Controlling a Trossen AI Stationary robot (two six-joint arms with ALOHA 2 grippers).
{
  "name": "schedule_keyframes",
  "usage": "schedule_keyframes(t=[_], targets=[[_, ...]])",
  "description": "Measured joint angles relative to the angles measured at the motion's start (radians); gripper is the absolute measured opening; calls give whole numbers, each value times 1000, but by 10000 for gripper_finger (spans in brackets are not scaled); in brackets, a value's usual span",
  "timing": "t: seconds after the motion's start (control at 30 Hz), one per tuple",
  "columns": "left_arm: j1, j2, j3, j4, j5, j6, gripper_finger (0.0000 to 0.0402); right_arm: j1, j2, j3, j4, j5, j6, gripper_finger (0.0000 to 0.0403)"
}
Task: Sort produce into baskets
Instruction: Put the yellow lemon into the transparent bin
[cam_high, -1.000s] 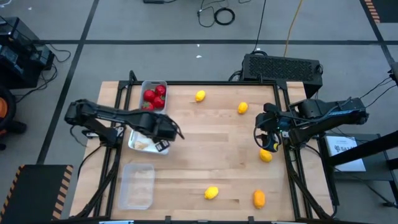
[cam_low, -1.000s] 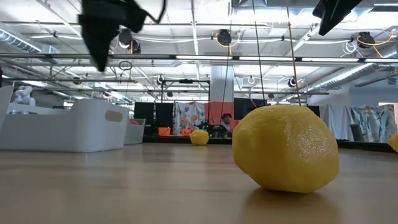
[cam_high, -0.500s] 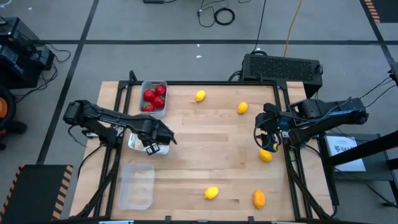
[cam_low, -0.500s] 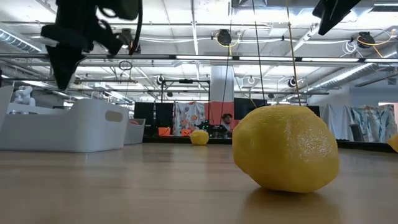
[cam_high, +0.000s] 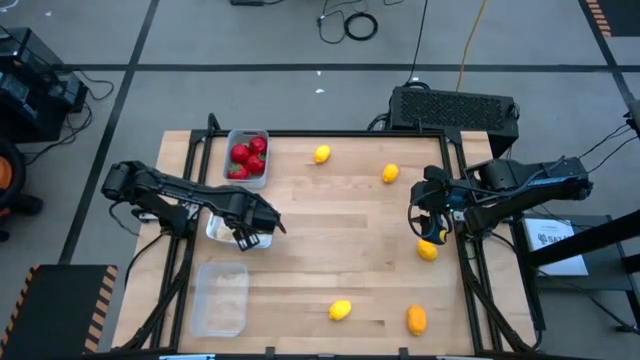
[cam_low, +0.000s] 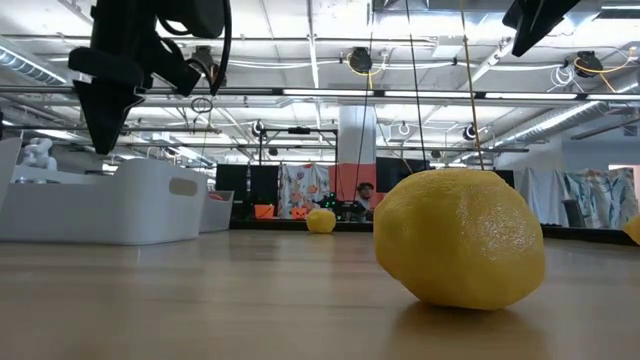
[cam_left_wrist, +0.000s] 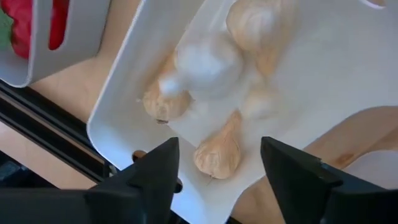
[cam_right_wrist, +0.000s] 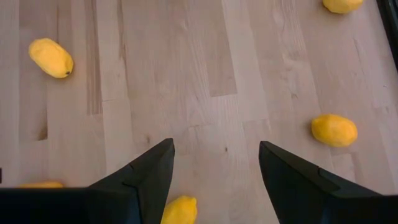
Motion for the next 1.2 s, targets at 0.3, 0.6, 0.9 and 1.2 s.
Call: schedule_keyframes(t=[0.3, 0.6, 0.9, 1.2], targets=[[0, 0, 0, 110, 197, -49, 254, 0, 0, 0, 0, 0, -7, 226], [-74, 0, 10, 680, 430, -39, 253, 0, 0, 0, 0, 0, 22, 226], [-204, 102, 31, 1045, 390, -121, 253, 0, 0, 0, 0, -2, 48, 226], [-317, 389, 360, 1012, 281, -1, 253, 0, 0, 0, -1, -9, 96, 226]])
